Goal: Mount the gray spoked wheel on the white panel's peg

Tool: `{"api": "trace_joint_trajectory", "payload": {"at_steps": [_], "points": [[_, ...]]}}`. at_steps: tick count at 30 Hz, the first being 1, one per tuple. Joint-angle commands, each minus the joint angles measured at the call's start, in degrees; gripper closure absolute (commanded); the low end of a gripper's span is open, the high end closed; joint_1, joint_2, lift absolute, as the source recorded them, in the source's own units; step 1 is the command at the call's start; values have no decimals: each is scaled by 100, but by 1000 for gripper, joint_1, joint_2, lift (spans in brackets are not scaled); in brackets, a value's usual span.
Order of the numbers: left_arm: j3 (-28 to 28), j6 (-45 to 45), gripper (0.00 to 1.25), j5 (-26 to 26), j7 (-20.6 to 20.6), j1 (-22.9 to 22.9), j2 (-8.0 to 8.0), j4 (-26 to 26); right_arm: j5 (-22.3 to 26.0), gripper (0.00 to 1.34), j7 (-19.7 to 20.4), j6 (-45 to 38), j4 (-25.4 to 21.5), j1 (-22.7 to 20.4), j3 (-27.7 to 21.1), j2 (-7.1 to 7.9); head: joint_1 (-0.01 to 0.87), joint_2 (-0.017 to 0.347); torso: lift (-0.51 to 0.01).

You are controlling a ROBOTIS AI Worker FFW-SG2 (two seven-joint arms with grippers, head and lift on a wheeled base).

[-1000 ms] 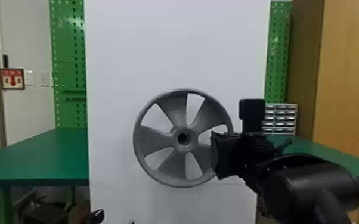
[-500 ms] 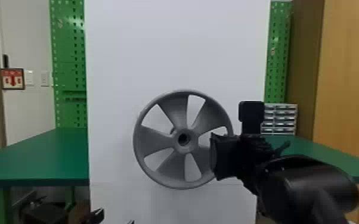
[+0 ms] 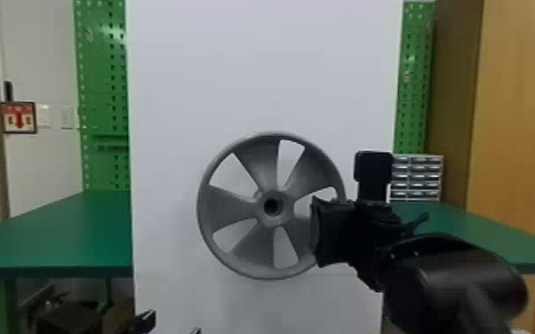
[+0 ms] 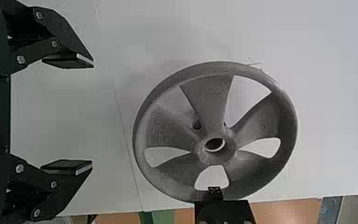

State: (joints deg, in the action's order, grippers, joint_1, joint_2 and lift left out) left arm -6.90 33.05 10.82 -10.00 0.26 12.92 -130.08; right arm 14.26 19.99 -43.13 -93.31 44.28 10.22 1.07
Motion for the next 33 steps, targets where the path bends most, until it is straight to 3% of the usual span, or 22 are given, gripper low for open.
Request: {"api": "trace_joint_trajectory", "payload": {"at_steps": [1,33], "points": [[-4,-1,481,-9,7,0,0,1,68,1181,58,50,50,19,24,-10,123,-8,-406],[-21,8,481,-9,16,0,0,1,279,1181,304,235,480,116,24,-28,123,-8,-406]]}}
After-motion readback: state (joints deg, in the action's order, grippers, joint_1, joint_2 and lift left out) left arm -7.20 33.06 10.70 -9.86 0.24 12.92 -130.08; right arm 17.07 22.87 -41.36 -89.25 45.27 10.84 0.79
